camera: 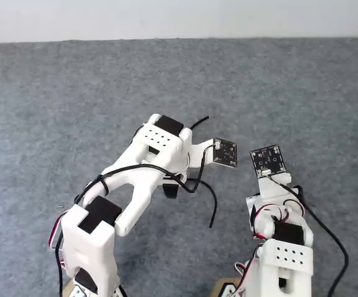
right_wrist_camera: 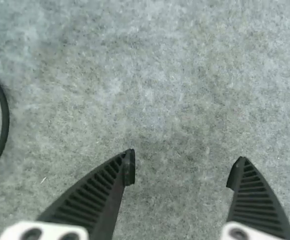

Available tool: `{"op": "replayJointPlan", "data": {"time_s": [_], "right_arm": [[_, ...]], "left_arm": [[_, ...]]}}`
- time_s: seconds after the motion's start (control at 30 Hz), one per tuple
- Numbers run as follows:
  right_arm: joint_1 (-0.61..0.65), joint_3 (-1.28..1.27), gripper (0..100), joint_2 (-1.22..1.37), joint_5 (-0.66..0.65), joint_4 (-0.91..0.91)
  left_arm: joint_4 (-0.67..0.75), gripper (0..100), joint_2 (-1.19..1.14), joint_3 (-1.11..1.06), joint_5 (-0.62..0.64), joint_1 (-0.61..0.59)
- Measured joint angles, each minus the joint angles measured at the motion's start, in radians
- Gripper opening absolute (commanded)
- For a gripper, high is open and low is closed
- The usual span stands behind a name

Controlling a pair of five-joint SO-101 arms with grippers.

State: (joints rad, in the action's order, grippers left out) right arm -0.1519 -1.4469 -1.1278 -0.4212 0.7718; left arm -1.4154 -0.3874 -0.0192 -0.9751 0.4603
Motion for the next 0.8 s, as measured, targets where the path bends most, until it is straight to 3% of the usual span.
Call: {"op": "replayJointPlan", "data": {"time_s": [0.4, 0.6, 0.8], "right_arm": [[0.000, 0.000, 31.4, 0.000, 0.000, 0.000], [0.000, 0.000, 31.4, 0.000, 0.000, 0.000], [0.000, 0.000, 31.4, 0.000, 0.000, 0.000]], "left_arm": [[0.069, 23, -0.008, 0.002, -0.003, 0.054], [0.095, 23, -0.163, 0.066, -0.003, 0.061], [-0.040, 23, -0.319, 0.276, 0.002, 0.061]]}}
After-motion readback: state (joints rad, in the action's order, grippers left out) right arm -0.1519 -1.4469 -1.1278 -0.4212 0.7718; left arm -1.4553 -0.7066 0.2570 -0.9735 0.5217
